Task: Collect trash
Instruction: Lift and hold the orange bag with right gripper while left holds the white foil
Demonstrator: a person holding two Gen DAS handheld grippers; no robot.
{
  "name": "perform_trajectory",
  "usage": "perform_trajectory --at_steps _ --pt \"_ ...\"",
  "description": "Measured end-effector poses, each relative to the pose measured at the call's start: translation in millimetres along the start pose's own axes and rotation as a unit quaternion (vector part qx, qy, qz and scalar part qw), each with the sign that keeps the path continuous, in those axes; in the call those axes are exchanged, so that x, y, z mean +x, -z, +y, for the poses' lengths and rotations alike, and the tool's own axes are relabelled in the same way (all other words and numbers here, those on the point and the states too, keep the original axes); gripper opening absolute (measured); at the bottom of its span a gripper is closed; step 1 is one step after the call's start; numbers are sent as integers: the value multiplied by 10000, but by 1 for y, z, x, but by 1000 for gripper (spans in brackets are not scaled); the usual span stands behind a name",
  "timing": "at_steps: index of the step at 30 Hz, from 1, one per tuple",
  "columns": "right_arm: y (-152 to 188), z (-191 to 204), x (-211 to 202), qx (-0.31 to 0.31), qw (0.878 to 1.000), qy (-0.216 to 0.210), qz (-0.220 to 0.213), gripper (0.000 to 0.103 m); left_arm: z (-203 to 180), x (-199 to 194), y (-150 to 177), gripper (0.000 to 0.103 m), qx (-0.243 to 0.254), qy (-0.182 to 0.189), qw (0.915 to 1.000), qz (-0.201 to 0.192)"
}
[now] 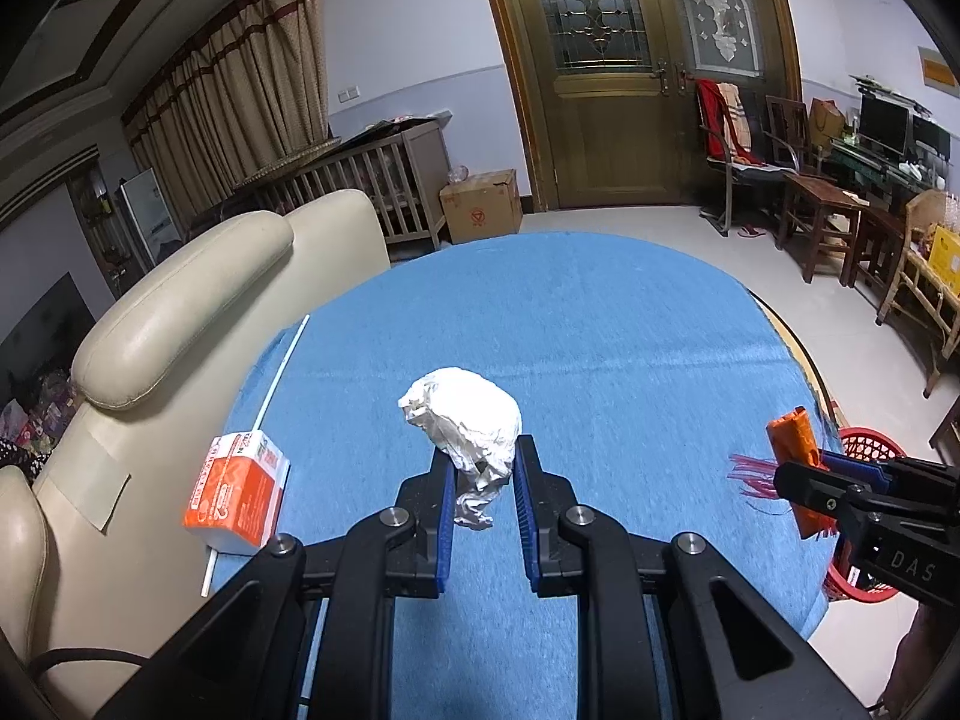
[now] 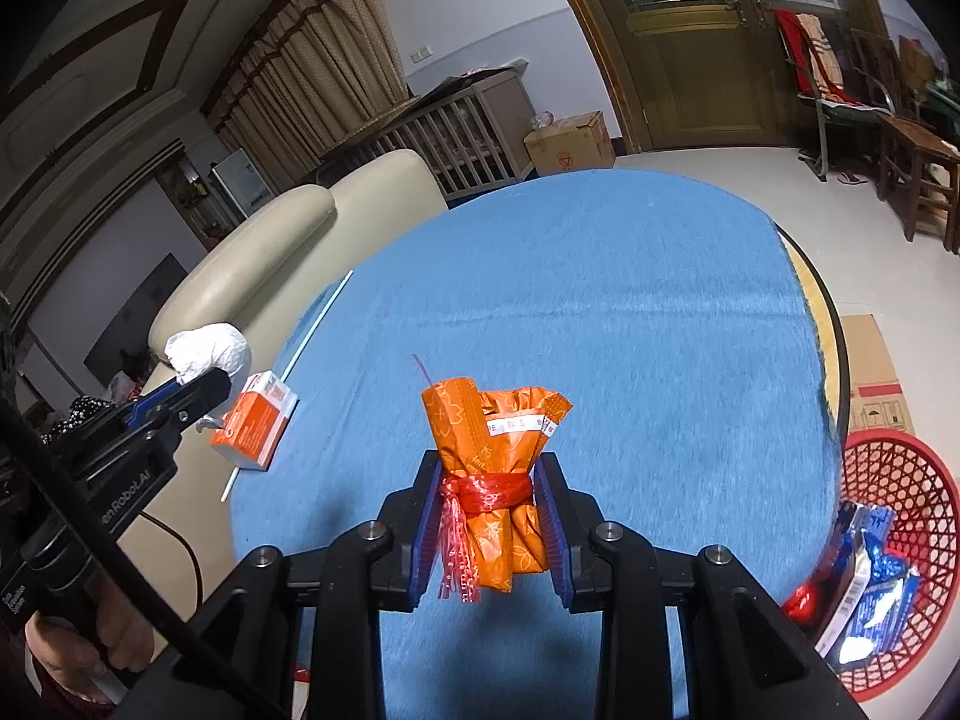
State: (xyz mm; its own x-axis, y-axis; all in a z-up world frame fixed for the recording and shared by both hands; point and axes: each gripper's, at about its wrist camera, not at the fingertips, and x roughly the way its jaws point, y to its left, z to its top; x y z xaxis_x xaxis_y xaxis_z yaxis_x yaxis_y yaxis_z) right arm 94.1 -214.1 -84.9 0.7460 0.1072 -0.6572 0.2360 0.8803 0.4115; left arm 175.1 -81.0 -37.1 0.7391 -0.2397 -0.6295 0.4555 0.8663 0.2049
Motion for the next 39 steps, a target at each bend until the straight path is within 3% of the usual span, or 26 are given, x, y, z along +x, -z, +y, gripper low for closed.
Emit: perform_trajectory --at_steps 11,24,31,39 --pt "-10 -2 14 138 9997 134 131 33 11 16 -4 20 -52 74 9999 109" --pt "-36 39 32 -175 9995 -224 103 34 26 19 8 20 -347 8 9991 244" --pt "-28 18 21 41 9999 -85 58 33 9 21 13 20 -239 183 9990 334" --pt "-15 -25 -14 415 9986 245 -213 33 -36 17 5 20 174 483 9983 261"
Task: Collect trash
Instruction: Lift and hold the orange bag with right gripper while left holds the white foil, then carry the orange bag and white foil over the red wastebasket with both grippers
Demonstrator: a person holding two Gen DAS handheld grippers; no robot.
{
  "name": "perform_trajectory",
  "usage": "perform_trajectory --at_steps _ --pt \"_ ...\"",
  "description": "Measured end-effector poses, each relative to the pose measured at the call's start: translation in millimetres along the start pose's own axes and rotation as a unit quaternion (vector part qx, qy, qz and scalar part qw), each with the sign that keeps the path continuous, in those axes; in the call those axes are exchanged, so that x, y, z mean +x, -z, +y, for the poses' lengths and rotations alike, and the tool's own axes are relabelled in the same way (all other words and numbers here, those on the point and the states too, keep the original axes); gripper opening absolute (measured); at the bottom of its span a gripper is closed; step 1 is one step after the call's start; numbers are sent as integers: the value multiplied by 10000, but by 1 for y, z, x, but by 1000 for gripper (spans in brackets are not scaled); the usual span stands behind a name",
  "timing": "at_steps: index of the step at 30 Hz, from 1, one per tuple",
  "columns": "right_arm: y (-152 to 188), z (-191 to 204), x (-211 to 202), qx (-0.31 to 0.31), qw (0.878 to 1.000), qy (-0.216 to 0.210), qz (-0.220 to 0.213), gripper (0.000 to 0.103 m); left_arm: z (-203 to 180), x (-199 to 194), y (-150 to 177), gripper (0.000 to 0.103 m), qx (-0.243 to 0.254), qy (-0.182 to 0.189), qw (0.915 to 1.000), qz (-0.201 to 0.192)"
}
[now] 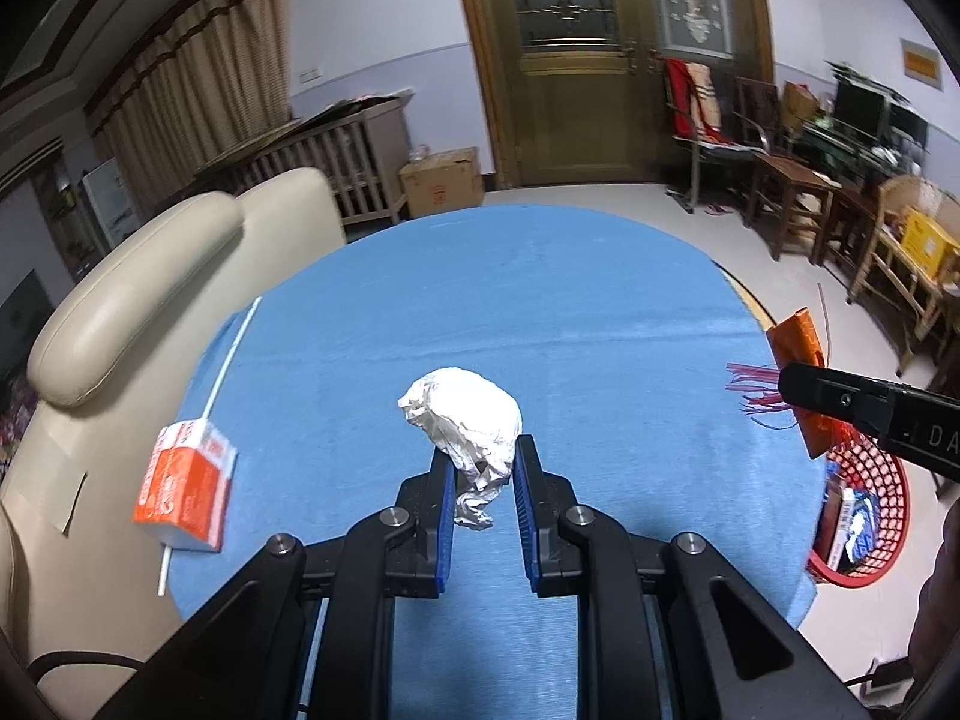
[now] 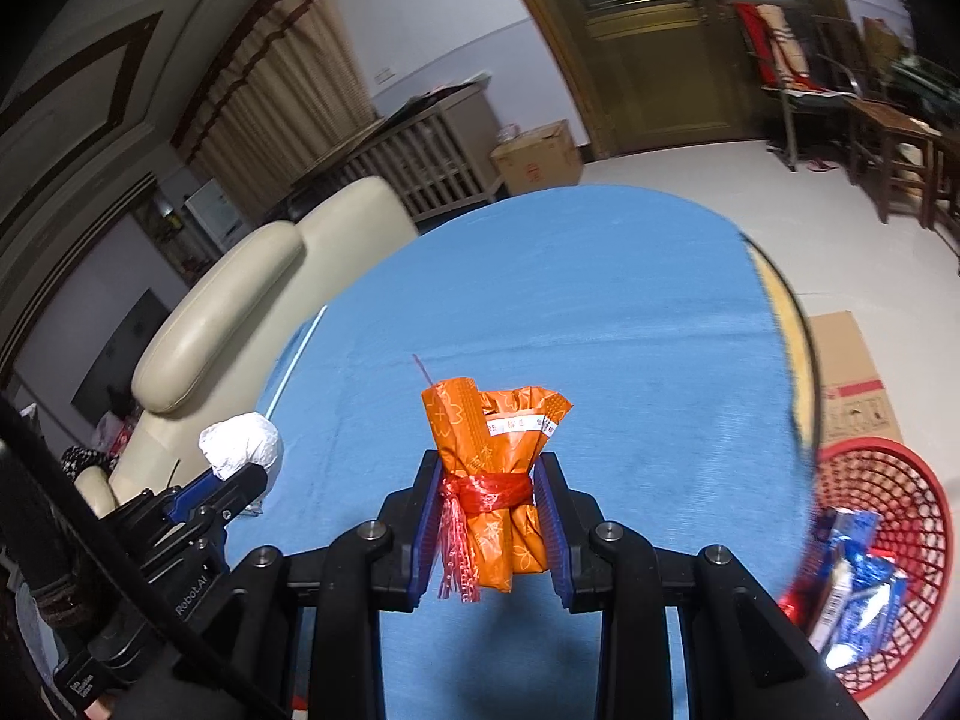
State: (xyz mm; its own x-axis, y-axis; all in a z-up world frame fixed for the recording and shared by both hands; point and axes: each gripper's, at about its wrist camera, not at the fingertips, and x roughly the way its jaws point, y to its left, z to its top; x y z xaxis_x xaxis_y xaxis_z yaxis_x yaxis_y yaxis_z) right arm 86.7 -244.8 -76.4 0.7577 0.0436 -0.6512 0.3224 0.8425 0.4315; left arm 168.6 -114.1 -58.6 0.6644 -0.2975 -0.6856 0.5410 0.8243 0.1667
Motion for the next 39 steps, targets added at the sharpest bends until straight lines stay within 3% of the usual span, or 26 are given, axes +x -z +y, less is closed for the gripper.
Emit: perform_trajectory --at_steps 10,18,32,39 --pt "15 -61 -40 468 9975 471 -257 34 -62 0 -9 20 622 457 9970 -13" --pt "29 -122 -67 1101 9897 834 -377 34 -120 0 -16 20 1230 788 9893 -45" --pt "45 -207 -107 1966 9696 1328 -600 34 -226 7 -28 21 2117 1681 9627 102" --pt "50 -232 -112 2243 9627 1414 -534 34 -255 18 -27 21 2286 1943 9533 345"
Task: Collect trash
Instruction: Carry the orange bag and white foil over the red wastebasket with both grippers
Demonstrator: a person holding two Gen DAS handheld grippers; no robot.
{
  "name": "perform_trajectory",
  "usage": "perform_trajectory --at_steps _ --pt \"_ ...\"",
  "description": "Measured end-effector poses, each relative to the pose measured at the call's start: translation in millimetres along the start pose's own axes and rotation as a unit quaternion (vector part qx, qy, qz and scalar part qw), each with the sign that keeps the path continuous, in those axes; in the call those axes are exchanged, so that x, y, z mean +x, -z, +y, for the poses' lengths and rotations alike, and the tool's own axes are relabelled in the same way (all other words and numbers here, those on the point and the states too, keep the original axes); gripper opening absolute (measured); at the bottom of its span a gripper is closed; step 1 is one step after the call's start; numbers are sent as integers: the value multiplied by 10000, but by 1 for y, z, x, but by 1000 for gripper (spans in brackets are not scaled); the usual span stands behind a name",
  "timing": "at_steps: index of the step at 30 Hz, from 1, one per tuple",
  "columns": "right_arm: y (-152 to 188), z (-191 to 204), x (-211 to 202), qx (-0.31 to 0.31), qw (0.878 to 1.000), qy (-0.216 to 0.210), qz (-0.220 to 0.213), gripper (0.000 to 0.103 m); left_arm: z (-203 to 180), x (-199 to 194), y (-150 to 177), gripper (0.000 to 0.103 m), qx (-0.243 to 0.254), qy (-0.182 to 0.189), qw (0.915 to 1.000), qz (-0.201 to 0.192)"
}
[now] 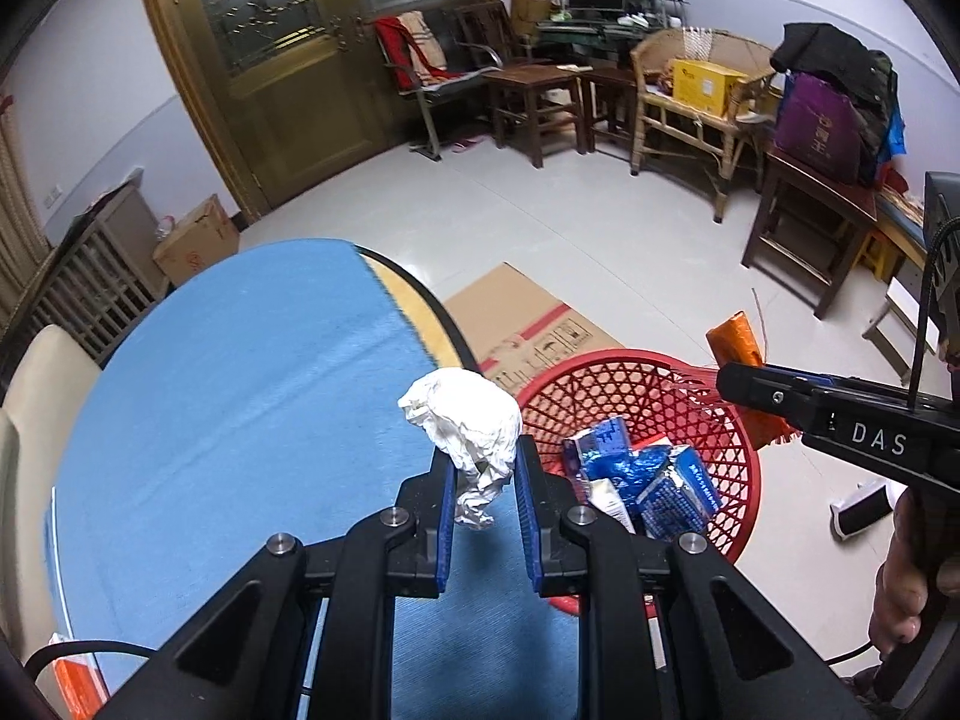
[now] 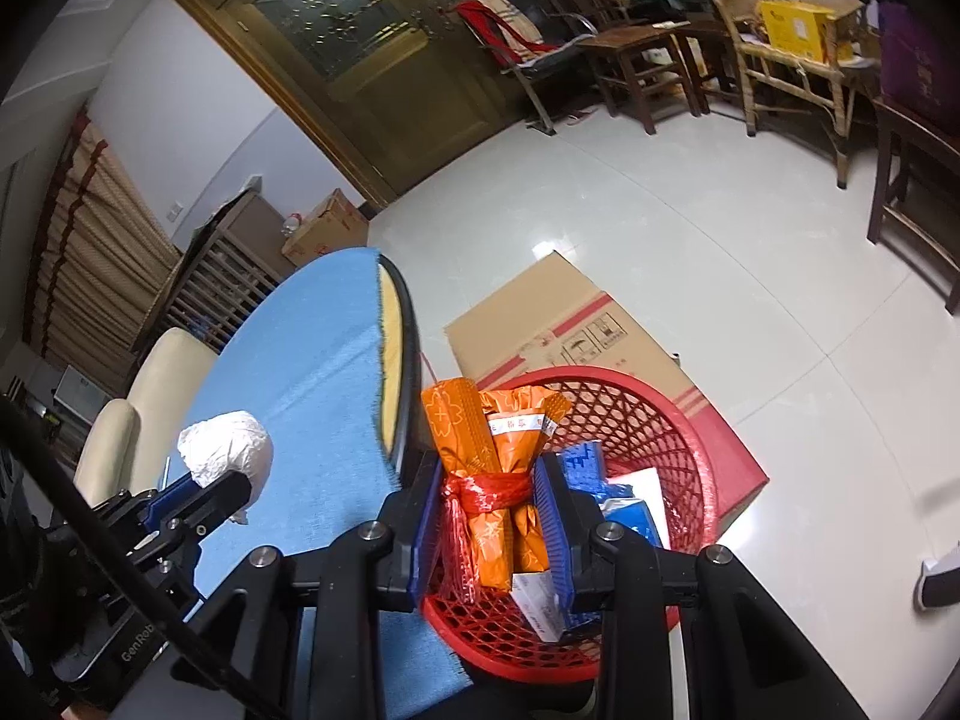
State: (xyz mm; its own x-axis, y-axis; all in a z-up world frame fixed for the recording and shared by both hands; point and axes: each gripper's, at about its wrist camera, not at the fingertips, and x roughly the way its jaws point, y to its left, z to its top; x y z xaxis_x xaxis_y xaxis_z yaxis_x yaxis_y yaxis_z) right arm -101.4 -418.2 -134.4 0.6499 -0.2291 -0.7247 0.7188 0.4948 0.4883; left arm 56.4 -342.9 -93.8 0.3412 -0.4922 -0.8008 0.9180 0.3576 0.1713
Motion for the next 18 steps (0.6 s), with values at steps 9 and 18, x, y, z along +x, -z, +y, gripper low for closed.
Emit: perform_trajectory --at_steps 9,18 --pt "-7 -16 2 145 9998 92 90 36 -14 16 -12 21 60 172 9997 154" --pt "-6 -17 5 198 9996 71 180 36 -16 25 -13 21 54 295 9992 245"
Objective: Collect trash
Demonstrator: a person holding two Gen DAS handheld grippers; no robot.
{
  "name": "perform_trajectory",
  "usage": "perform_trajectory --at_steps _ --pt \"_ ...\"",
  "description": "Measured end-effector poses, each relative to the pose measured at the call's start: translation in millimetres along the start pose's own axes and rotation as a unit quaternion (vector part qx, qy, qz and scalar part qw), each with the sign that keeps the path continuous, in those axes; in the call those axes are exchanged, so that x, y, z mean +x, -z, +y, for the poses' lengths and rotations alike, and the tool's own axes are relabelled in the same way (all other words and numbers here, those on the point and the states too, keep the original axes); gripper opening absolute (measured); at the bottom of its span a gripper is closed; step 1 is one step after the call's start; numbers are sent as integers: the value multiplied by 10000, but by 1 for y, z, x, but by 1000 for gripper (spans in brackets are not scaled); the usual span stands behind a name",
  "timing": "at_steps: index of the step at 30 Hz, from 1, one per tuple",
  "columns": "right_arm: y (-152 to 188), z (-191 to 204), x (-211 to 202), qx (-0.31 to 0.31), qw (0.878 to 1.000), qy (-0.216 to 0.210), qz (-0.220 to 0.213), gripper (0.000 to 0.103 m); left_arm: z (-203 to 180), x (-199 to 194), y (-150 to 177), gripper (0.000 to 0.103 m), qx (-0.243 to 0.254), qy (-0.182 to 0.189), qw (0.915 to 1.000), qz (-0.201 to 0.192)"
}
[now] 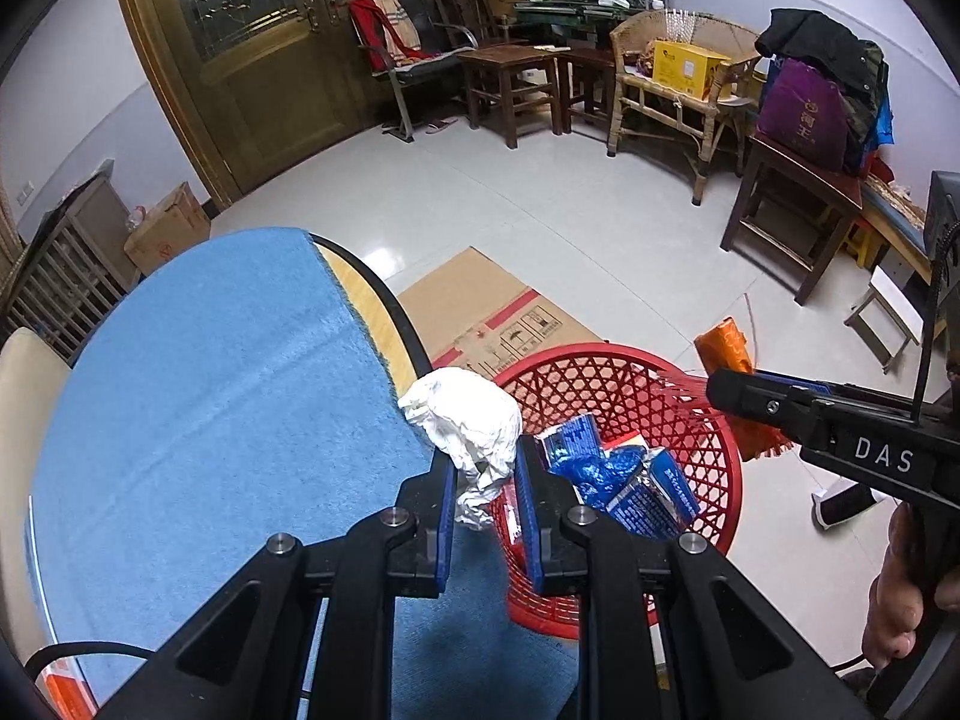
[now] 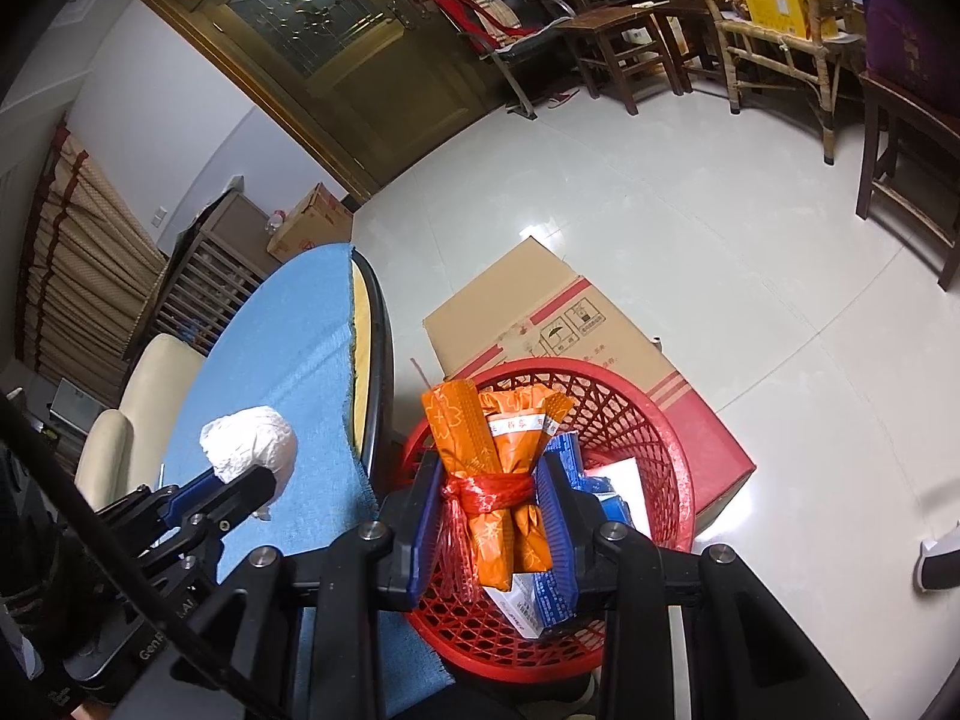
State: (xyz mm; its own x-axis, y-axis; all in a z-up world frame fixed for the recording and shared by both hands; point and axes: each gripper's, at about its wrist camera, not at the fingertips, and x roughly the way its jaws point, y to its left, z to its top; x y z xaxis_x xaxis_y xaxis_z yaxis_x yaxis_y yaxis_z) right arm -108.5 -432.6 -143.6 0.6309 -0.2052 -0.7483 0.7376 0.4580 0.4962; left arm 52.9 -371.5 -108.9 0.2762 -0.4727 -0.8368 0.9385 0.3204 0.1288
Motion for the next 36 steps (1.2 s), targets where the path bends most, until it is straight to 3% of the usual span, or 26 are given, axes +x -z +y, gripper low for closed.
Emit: perform_trajectory --at_steps 7,10,12,14,15,16,17,22,25,30,34,36 --pt "2 3 6 -37 9999 -25 104 36 2 7 2 22 -87 146 9998 120" --pt "3 3 10 -22 9998 -34 195 36 4 9 3 34 -133 212 9996 139" --pt "4 3 13 23 9996 -43 272 36 5 8 4 47 -128 210 9996 101" --pt "5 2 15 74 9994 -44 331 36 5 5 6 52 -95 207 9997 25" --pt "5 1 16 99 9993 -39 348 41 5 3 6 57 -80 218 9997 -11" --pt "5 1 17 131 9993 -49 358 60 7 0 6 60 -83 236 9997 -50" --pt "5 1 16 170 9993 -97 331 66 8 -3 6 62 -96 257 9996 -101" --pt "6 9 8 38 9999 -48 94 66 26 -17 12 67 -268 204 9990 -283" --pt "5 19 1 -61 9999 -117 -33 66 44 -29 20 67 -474 31 9980 -406" --pt "14 68 -6 -670 9970 -343 -161 66 80 -62 42 70 -859 -647 9914 -743" --pt "35 138 -8 -1668 9843 -489 -305 66 115 -99 71 72 -1251 -1345 9775 -1032" --pt "49 173 -9 -2116 9749 -572 -382 66 135 -119 88 77 -1506 -1793 9658 -1119"
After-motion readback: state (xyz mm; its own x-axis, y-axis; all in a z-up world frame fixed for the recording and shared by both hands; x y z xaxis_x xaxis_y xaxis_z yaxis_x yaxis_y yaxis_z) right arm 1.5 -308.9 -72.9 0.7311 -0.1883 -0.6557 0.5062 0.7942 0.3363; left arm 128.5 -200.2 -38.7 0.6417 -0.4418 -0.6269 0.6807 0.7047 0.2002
